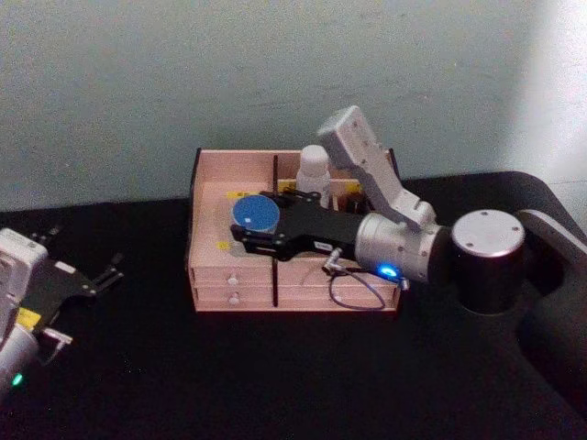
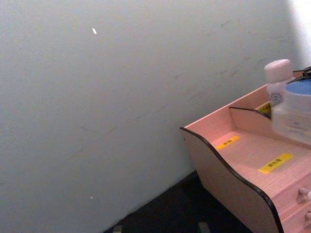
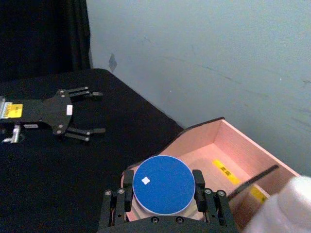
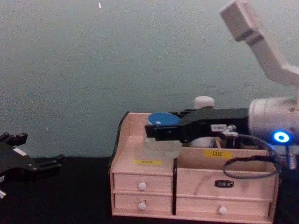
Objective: Pick up the facial cleanser and watermelon frost from the table and place them into the tiered storage box.
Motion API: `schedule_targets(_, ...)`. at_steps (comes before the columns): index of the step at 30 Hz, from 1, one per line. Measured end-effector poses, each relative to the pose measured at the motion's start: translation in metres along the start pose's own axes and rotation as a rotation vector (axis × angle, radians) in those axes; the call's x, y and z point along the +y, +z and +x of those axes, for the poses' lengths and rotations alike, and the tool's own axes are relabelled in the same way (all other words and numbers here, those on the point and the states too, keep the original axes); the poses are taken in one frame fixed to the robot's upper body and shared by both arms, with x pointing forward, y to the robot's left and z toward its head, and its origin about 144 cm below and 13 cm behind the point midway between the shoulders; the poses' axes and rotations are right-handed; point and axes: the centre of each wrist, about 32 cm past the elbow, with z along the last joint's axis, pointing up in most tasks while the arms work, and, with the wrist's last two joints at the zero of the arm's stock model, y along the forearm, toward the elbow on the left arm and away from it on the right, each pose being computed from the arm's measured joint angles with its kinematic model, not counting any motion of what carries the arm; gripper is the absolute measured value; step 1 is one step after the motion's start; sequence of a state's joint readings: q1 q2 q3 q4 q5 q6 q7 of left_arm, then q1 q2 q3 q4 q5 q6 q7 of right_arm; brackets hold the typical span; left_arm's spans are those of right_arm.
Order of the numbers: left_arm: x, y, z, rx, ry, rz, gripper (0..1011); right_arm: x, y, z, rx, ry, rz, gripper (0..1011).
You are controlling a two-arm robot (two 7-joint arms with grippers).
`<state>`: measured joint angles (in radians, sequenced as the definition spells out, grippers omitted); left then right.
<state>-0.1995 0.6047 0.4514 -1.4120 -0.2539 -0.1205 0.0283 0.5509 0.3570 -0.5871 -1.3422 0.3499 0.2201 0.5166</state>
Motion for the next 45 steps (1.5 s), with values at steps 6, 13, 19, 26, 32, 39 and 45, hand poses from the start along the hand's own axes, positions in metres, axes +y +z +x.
schedule_targets(6, 0.0, 0.0, 0.0, 0.0, 0.0, 0.0, 1001, 0.016, 0.006, 0.0, 0.002, -0.009, -0.018, 712)
schedule_targets(13, 0.0, 0.0, 0.0, 0.0, 0.0, 0.0, 1001, 0.031, 0.011, 0.001, 0.016, -0.03, -0.04, 712)
schedule_targets(19, 0.0, 0.0, 0.0, 0.0, 0.0, 0.0, 1001, 0.042, 0.011, 0.005, 0.037, -0.044, -0.06, 712)
schedule_targets(26, 0.0, 0.0, 0.0, 0.0, 0.0, 0.0, 1002, 0.048, 0.008, 0.008, 0.06, -0.056, -0.079, 712)
schedule_targets(32, 0.0, 0.0, 0.0, 0.0, 0.0, 0.0, 1001, 0.051, 0.004, 0.01, 0.078, -0.063, -0.094, 712)
schedule_targets(39, 0.0, 0.0, 0.0, 0.0, 0.0, 0.0, 1001, 0.052, 0.001, 0.012, 0.091, -0.069, -0.098, 712)
schedule_targets(45, 0.0, 0.0, 0.0, 0.0, 0.0, 0.0, 1001, 0.051, 0.001, 0.013, 0.094, -0.072, -0.098, 712)
